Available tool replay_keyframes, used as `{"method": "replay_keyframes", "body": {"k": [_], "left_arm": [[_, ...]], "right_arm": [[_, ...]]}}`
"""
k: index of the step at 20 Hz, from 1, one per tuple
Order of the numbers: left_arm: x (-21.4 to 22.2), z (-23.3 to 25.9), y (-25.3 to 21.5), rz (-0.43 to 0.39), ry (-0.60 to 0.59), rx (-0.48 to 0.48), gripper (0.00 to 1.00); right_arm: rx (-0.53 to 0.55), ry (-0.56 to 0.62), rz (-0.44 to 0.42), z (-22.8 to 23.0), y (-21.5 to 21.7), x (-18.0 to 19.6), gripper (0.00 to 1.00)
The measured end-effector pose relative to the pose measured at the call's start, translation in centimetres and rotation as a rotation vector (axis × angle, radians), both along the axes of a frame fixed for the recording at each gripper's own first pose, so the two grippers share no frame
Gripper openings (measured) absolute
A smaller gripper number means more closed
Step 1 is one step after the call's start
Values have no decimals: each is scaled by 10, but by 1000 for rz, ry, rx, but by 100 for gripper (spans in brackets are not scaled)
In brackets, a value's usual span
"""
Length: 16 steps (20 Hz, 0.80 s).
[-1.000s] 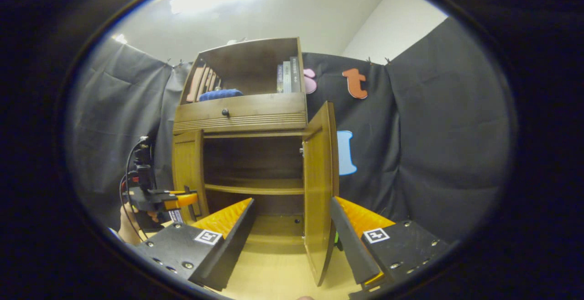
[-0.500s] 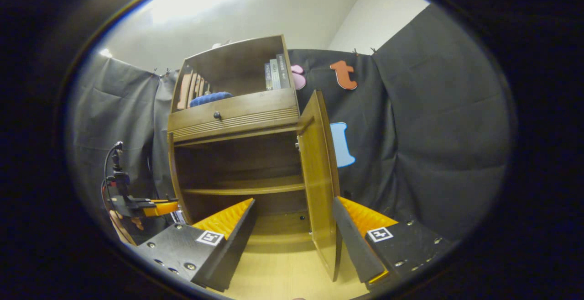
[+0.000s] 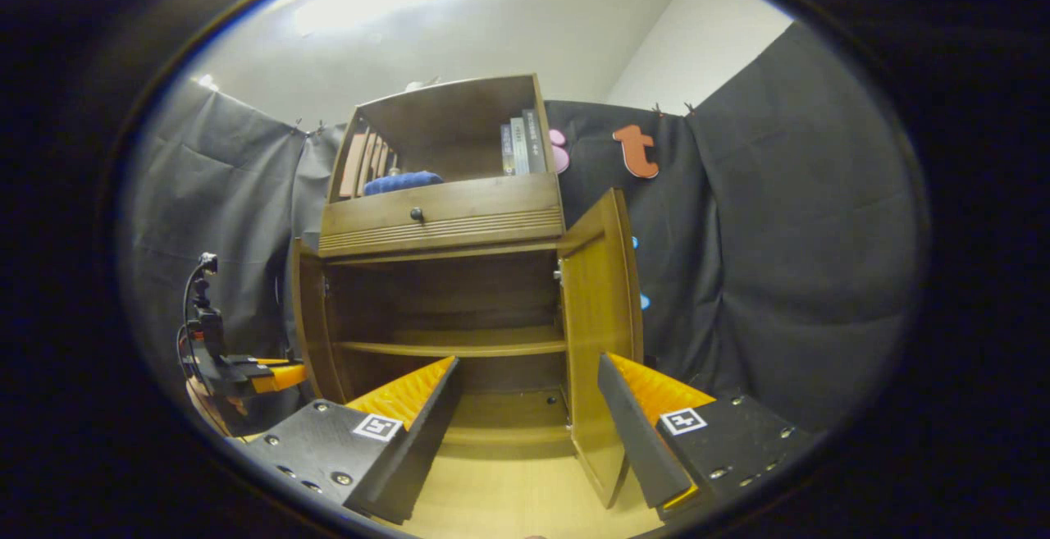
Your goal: Open the right door of the double-door shoe cabinet with the right hand, and open the left door with the left hand.
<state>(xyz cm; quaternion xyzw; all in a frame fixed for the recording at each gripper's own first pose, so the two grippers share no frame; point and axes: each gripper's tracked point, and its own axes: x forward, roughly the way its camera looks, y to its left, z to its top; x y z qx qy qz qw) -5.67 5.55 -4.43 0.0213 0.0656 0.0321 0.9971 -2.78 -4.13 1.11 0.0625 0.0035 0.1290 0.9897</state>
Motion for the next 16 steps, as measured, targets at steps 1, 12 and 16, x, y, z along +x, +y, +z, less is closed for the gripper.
{"method": "replay_keyframes", "body": {"k": [1,12,16], "left_arm": [[-4,-1,4,12,2,4,25],[-36,5,62,141,-14,90,7],[-48,6,102,190,-9,153,4]], "right_arm": [[-7,-6,7,2,5,-3,94],[-27,-7,57,-5,41,-9,94],[-13,30,41,-19,42,6,98]]}}
